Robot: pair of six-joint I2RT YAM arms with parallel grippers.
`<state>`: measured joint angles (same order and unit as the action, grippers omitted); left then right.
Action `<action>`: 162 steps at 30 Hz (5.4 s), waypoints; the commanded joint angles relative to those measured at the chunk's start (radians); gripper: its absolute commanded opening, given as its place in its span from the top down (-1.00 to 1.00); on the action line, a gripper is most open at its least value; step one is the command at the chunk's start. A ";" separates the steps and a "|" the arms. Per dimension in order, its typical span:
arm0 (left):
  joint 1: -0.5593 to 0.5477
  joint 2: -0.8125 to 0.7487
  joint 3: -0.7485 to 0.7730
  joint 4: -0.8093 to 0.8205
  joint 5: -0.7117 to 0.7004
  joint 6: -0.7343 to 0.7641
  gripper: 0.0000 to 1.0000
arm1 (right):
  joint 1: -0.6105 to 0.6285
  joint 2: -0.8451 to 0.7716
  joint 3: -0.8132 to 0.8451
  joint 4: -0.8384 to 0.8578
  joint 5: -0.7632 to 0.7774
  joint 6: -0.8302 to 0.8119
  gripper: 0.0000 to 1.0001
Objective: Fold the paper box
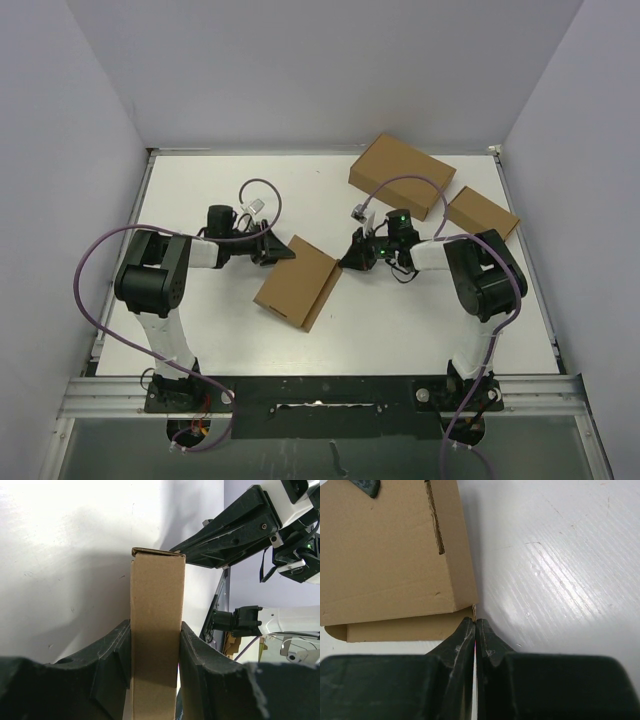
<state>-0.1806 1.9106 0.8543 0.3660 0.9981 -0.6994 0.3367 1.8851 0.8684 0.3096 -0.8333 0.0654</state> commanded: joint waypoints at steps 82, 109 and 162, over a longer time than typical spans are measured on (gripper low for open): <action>0.097 -0.021 -0.061 0.018 -0.116 0.011 0.72 | 0.141 -0.114 0.086 -0.214 0.182 -0.365 1.00; 0.024 -0.109 0.052 -0.291 -0.200 0.185 0.73 | 0.105 -0.098 0.191 -0.379 0.154 -0.402 0.75; 0.085 -0.406 -0.174 -0.287 -0.642 0.000 0.73 | 0.421 -0.261 -0.044 -0.334 -0.023 -0.894 0.06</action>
<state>-0.1299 1.5146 0.7166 0.0914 0.4370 -0.7242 0.7353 1.6199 0.8410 -0.1310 -0.9234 -0.8062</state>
